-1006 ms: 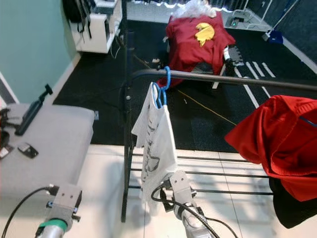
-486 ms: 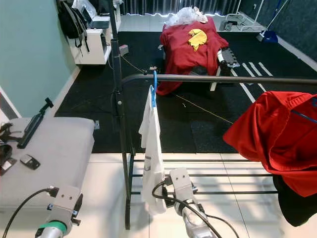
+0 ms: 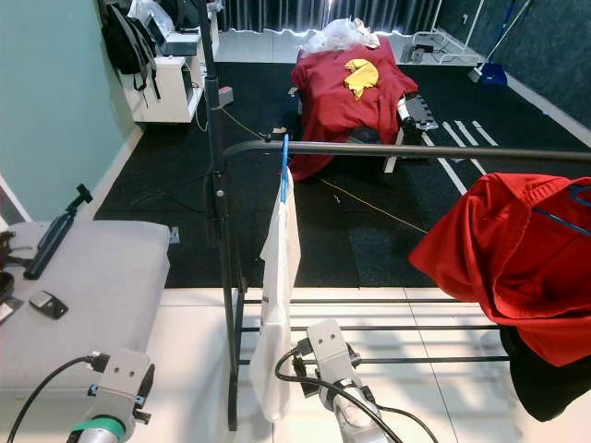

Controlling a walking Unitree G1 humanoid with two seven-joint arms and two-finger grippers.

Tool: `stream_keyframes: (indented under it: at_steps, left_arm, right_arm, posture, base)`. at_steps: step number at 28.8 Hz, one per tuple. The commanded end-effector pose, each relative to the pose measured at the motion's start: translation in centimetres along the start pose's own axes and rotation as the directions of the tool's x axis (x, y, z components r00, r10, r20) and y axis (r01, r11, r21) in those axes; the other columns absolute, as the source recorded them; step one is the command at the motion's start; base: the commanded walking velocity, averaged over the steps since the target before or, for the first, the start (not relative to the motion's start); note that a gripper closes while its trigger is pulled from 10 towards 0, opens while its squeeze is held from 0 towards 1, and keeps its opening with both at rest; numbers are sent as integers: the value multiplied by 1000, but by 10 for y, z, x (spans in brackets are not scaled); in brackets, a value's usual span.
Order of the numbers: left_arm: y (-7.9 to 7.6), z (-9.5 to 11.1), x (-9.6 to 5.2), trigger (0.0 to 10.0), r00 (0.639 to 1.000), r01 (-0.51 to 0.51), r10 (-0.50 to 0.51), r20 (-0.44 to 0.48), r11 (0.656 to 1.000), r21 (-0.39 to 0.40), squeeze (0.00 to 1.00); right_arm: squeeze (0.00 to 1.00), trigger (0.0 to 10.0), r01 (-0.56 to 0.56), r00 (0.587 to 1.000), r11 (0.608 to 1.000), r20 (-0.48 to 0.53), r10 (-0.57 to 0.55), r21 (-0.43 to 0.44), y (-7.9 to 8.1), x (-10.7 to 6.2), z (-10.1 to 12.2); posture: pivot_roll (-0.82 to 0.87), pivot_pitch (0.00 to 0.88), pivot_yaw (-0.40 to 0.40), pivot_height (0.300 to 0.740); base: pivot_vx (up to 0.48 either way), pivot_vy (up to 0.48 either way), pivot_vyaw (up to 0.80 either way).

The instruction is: Hang hanger

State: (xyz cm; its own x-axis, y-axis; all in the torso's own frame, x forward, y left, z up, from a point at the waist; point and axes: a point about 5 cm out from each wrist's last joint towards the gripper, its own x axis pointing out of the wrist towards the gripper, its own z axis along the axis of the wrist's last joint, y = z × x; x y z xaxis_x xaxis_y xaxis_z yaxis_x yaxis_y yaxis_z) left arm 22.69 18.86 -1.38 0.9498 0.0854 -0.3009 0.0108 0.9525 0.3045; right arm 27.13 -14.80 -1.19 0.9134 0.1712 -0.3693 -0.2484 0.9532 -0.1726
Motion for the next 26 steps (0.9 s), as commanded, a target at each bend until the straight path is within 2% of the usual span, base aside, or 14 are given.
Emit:
stream_keyframes:
  at_steps: [1,8,26]
  left_arm:
    - [0,-6,-2,10000,1000,-3,3,-24,1000,3,0]
    - [2,-7,-5,10000,1000,-14,14,-23,1000,7,0]
    - [5,-10,-7,10000,999,-33,33,-31,999,6,0]
  right_arm:
    - [0,10000,14,1000,1000,-10,-14,8,-1,-2,-4]
    - [0,10000,12,1000,1000,-14,-12,8,0,-4,-7]
    - [0,10000,-4,1000,1000,-13,5,8,4,-2,-4]
  posture:
    - [-85,0,41,740]
    - [-75,0,43,740]
    - [-55,0,36,740]
  base:
    - [0,0,0]
    - [0,0,0]
    - [-314,0,0]
